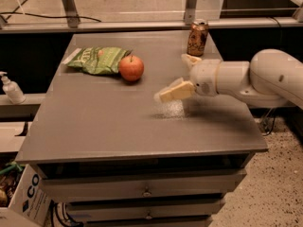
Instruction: Move apple near green jalapeno chip bag
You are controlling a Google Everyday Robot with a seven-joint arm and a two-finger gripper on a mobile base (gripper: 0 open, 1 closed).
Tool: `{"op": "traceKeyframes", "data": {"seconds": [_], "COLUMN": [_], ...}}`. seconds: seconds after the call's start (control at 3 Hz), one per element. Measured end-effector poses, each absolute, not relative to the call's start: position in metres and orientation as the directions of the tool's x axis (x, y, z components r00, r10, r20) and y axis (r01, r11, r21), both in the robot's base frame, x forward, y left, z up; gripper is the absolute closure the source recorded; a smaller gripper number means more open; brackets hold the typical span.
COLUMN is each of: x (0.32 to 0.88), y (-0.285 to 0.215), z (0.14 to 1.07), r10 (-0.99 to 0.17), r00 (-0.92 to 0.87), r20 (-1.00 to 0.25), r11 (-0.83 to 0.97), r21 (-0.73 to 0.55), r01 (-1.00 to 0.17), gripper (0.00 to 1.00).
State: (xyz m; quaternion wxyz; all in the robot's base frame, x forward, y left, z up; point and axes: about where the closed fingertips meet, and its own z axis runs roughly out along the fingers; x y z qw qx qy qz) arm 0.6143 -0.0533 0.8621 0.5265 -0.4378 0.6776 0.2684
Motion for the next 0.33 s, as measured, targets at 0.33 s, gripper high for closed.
{"op": "traceKeyframes", "data": {"seconds": [0.33], "x": [0.606], "y": [-0.094], "z": [0.8629], "r10": [-0.297], "r00": [-0.084], "r20": [-0.951], "r11": [0.531], "r21": [-0.092], "r01": [-0.842], "gripper": [0.0]}}
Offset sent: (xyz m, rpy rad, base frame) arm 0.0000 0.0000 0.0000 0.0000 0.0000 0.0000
